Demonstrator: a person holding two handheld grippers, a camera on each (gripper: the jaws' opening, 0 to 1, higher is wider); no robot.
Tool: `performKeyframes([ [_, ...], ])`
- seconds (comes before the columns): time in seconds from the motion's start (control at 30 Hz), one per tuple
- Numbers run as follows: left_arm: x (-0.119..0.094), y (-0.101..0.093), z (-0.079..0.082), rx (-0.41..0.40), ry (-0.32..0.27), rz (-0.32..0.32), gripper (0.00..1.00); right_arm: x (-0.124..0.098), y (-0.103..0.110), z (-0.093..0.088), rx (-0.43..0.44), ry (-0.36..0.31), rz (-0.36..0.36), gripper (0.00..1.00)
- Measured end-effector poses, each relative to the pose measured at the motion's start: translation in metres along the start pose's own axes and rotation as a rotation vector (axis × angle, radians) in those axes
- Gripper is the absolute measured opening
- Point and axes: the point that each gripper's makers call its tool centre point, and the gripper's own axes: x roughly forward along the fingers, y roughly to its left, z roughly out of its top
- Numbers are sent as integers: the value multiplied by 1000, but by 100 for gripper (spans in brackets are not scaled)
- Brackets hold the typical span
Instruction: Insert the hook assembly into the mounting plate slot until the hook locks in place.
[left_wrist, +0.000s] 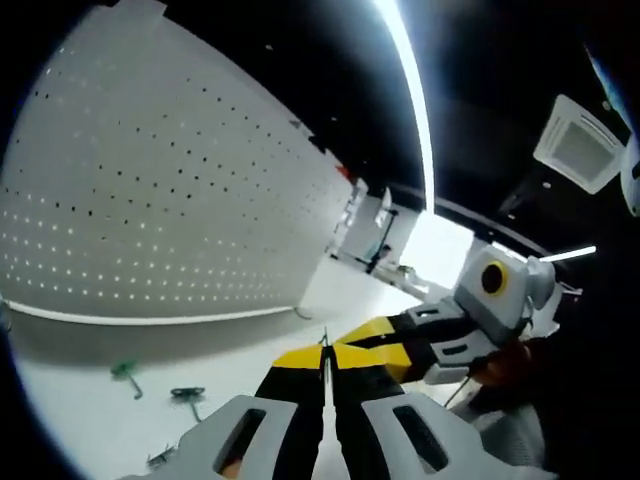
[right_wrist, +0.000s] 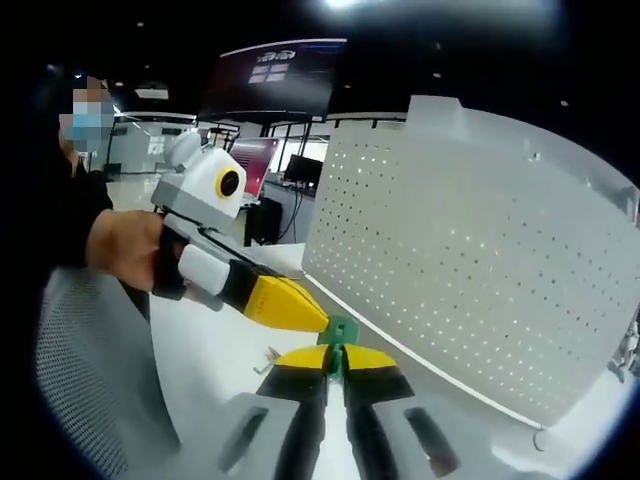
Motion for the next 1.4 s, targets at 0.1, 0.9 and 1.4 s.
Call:
performKeyframes([
  [0.1, 0, -1, 0, -1, 1, -5, 1, 0, 0, 0, 1, 3, -2, 2],
  [0.9, -6, 5, 8, 142, -7, 42, 12, 1, -7, 2, 23, -1, -46, 1],
  [1.4, -3, 8, 9, 367, 37, 128, 32, -6, -19, 7, 87, -38, -88, 2],
])
